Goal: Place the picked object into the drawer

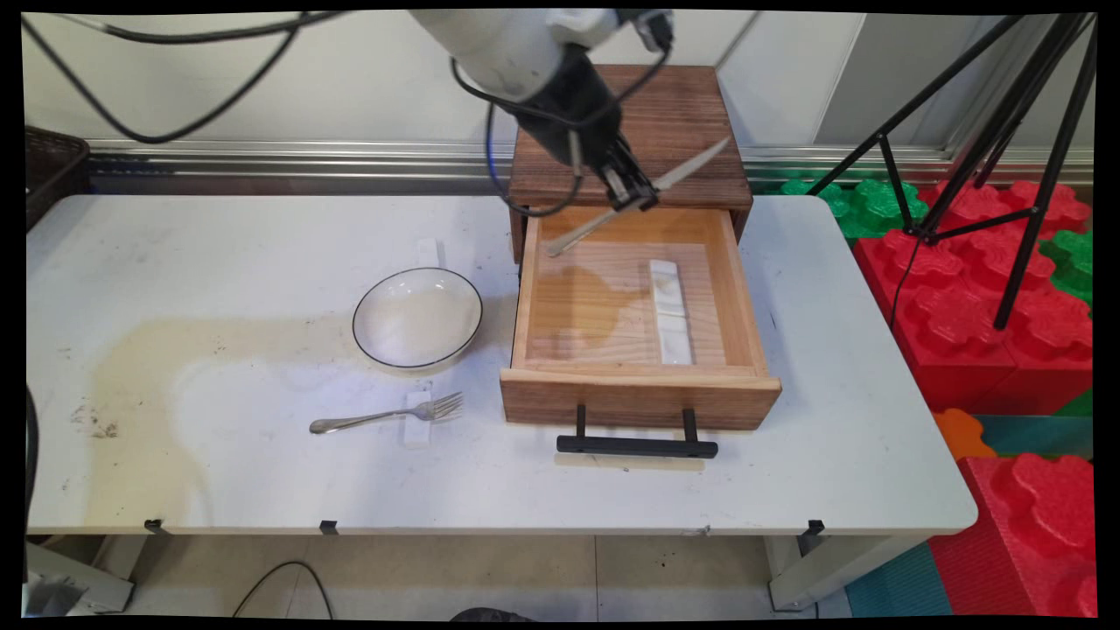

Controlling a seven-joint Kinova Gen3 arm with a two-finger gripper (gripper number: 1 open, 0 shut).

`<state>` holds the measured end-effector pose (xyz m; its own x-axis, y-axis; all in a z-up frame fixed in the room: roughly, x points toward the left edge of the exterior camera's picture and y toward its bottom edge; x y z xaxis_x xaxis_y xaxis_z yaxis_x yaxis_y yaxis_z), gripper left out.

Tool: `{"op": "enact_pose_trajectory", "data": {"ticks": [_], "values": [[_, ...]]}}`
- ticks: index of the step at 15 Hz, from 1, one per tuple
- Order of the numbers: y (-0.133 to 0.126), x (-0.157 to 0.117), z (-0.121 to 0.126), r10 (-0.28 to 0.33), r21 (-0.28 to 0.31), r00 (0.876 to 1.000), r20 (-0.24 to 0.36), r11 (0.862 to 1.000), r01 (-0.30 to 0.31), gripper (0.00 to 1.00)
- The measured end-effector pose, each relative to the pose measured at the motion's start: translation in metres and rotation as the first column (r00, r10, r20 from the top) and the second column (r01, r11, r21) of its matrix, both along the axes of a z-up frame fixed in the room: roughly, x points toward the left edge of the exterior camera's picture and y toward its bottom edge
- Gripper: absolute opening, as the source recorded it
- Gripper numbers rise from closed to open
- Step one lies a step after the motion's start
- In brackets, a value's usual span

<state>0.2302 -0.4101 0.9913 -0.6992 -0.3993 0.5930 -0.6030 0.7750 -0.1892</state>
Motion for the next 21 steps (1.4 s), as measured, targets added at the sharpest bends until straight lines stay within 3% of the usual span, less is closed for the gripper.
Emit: {"op": "enact_pose_trajectory", "data": {"ticks": [10, 21], "values": [[-0.05, -0.033, -0.059, -0.002, 0.017, 0.999, 0.036, 1.0, 0.001, 0.0], [-0.078, -0.038, -0.107, -0.014, 0.033, 0.995, 0.1, 0.999, 0.011, 0.0]]}}
